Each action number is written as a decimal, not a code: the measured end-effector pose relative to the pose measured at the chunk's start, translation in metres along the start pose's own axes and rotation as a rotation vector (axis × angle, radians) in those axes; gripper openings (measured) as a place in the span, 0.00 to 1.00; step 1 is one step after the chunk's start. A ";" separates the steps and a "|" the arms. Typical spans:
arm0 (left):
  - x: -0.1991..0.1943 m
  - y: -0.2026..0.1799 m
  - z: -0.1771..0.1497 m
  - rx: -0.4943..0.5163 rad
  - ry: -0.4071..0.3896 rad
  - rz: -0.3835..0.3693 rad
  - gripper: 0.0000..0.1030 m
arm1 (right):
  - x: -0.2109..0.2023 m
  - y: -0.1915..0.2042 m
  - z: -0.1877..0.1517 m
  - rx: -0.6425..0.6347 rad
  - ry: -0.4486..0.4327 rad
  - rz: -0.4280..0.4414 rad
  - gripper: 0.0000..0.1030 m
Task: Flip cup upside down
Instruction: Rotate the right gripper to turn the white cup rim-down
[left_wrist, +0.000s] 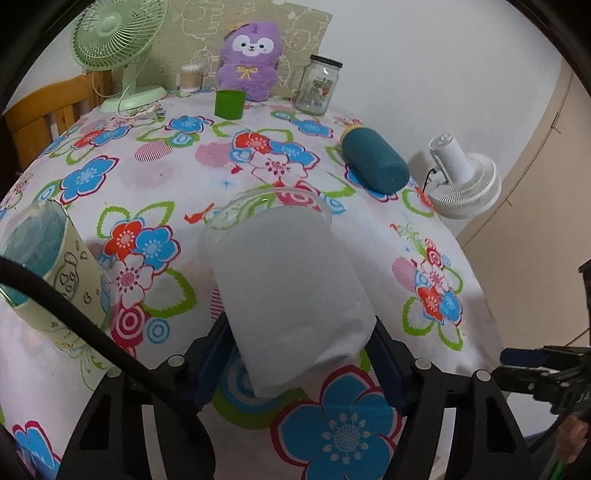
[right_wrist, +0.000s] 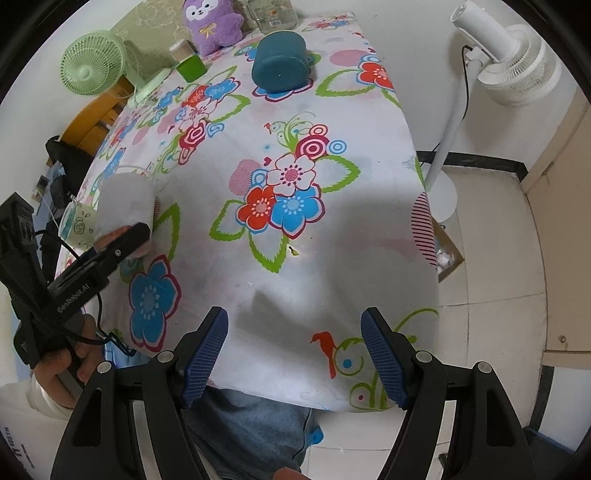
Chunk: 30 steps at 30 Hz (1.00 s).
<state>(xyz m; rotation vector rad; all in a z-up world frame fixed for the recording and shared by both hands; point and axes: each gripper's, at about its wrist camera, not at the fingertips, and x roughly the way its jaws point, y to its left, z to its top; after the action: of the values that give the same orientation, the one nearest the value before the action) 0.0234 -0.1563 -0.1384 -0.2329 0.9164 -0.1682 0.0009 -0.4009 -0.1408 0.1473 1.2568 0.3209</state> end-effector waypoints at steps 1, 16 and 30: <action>-0.002 0.001 0.001 0.001 -0.004 -0.003 0.69 | 0.001 0.001 0.000 -0.001 0.000 0.000 0.75; -0.038 0.017 0.053 0.240 0.246 -0.087 0.67 | 0.002 0.041 -0.001 -0.109 -0.012 0.019 0.75; -0.029 0.011 0.053 0.424 0.747 -0.087 0.67 | 0.007 0.067 -0.003 -0.172 0.006 0.043 0.75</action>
<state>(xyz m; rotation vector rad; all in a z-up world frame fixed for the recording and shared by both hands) 0.0492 -0.1319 -0.0877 0.2064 1.5808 -0.5463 -0.0101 -0.3358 -0.1293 0.0263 1.2276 0.4649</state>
